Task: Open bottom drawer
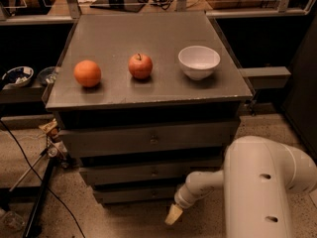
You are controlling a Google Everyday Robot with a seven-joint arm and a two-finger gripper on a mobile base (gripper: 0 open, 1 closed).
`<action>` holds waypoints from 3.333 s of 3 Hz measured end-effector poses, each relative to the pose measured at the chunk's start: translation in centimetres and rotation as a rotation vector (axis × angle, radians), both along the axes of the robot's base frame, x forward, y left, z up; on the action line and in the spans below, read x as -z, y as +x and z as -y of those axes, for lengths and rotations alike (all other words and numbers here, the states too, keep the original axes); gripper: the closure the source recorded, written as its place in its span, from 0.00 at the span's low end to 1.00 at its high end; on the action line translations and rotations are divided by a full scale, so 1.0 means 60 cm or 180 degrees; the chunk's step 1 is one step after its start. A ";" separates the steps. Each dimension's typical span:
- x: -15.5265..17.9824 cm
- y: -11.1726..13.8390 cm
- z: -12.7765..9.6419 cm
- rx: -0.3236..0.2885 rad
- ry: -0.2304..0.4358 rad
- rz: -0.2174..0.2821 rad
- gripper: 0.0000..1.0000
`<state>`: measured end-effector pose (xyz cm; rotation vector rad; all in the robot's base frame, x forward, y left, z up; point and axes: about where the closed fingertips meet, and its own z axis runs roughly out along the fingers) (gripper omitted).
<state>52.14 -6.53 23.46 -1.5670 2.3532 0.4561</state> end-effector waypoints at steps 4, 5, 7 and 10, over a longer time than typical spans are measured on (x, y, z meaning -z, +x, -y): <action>-0.003 0.077 -0.037 -0.0039 0.0237 0.0316 0.00; 0.001 0.075 -0.035 -0.0038 0.0237 0.0315 0.00; 0.073 0.065 -0.043 -0.0085 0.0098 0.0055 0.00; 0.013 -0.010 0.007 -0.0022 0.0170 -0.0336 0.00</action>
Offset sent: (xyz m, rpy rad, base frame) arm 0.0297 0.0054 0.0080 0.0526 -0.1003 -0.0056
